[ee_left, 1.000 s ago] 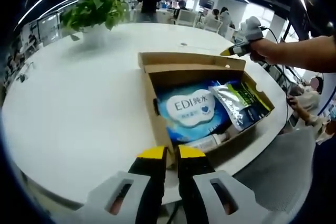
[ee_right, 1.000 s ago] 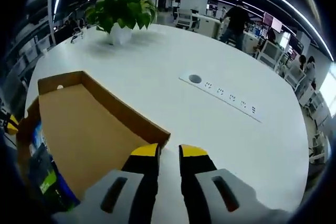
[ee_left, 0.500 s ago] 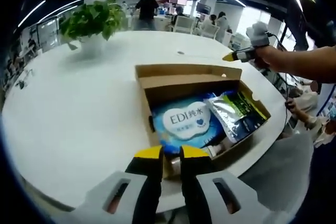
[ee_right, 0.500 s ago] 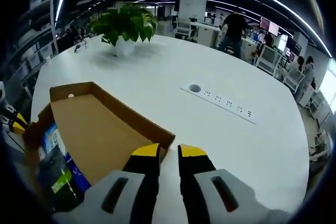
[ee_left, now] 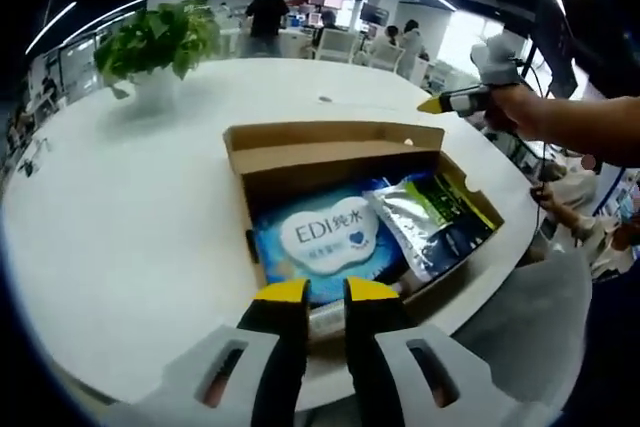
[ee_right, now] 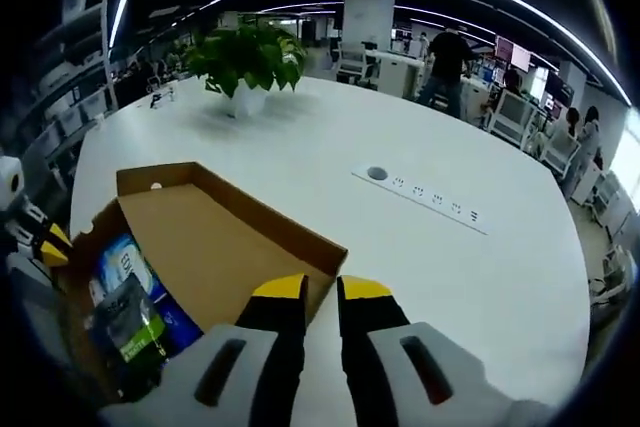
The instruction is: Operate the shoe box by opening the lid, removing the specified soft item, and placing it in the target area until the item is outside and the box remains undamaged.
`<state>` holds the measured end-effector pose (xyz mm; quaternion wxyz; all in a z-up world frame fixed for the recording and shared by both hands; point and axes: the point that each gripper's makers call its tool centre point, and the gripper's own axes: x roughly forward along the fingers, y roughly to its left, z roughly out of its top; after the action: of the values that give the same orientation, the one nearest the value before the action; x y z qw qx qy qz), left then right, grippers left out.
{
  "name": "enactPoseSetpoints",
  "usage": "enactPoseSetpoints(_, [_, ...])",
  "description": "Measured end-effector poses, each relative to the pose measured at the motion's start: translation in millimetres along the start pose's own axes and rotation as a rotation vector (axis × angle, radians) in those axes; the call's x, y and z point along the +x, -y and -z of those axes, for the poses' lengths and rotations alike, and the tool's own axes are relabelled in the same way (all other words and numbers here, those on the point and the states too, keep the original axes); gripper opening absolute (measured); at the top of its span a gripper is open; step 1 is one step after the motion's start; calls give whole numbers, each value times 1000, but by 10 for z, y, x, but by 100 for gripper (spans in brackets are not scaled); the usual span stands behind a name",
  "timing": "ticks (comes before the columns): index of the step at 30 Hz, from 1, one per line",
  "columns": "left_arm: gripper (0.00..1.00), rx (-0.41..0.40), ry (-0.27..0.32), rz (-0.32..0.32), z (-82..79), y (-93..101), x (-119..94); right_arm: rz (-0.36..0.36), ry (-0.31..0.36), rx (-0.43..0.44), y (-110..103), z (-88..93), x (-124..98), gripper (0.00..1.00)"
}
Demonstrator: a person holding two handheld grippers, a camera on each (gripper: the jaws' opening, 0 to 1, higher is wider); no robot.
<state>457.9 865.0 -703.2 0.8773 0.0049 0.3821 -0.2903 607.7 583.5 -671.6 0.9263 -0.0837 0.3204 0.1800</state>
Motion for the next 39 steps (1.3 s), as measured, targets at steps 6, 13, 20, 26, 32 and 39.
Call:
enactPoseSetpoints(6, [11,7,-4,20,-18,76,42,-7,5,10,-75,68,-103,10])
enactPoseSetpoints(13, [12,12,-8,44,-30,146,101,-18,3,12,-169,173,-208,9])
enactPoseSetpoints(20, [12,18,-8,65,-48,230,134,-34,10,21,-284,208,-300,8])
enactPoseSetpoints(26, [12,11,-19,82,-27,280,180,-47,17,25,-370,225,-370,7])
enactPoseSetpoints(32, [13,14,-28,97,-16,341,209,-53,17,28,-426,276,-430,6])
enactPoseSetpoints(39, [13,1,-33,112,18,380,270,-72,0,17,-523,413,-495,6])
